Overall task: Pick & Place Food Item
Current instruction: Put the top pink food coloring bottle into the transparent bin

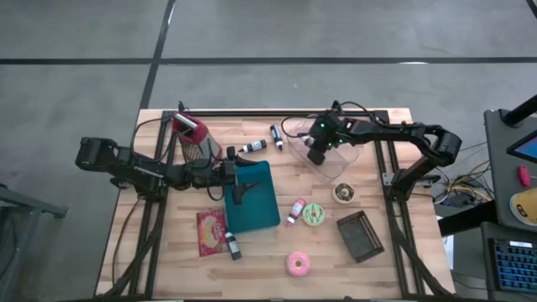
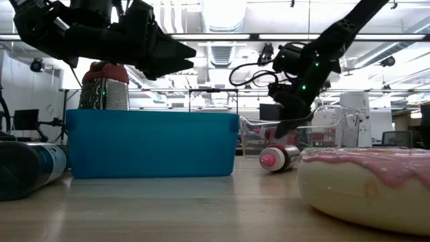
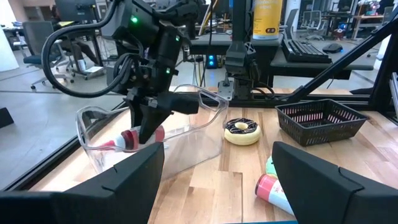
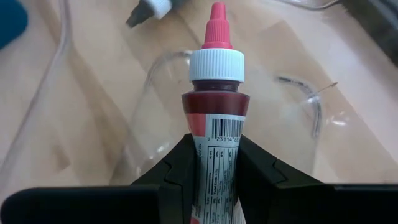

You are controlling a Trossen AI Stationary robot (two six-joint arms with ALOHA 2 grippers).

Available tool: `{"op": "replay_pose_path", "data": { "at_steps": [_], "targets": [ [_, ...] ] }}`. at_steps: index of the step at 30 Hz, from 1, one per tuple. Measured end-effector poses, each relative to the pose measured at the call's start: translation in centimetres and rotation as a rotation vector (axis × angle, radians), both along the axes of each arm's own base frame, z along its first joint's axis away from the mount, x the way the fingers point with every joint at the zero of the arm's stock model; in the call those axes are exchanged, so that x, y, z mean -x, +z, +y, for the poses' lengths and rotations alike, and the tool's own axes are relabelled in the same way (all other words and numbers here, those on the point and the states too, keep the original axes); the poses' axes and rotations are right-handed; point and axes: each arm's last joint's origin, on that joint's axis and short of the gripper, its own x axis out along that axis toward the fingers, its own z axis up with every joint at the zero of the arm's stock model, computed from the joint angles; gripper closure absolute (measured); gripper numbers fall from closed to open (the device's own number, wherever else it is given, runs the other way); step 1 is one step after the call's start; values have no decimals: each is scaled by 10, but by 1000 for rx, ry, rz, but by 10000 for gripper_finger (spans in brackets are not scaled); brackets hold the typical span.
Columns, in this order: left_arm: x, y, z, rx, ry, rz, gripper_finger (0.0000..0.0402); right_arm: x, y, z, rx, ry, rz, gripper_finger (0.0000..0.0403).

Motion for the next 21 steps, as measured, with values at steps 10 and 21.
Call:
{"op": "replay_pose_path", "data": {
  "at_steps": [10, 21],
  "targets": [
    [0, 0, 0, 0, -4, 1, 97, 0, 4, 0, -55, 53, 115, 326],
    [0, 0, 0, 0, -4, 1, 96, -2, -16, 0, -115, 99, 178, 326]
  ]
}}
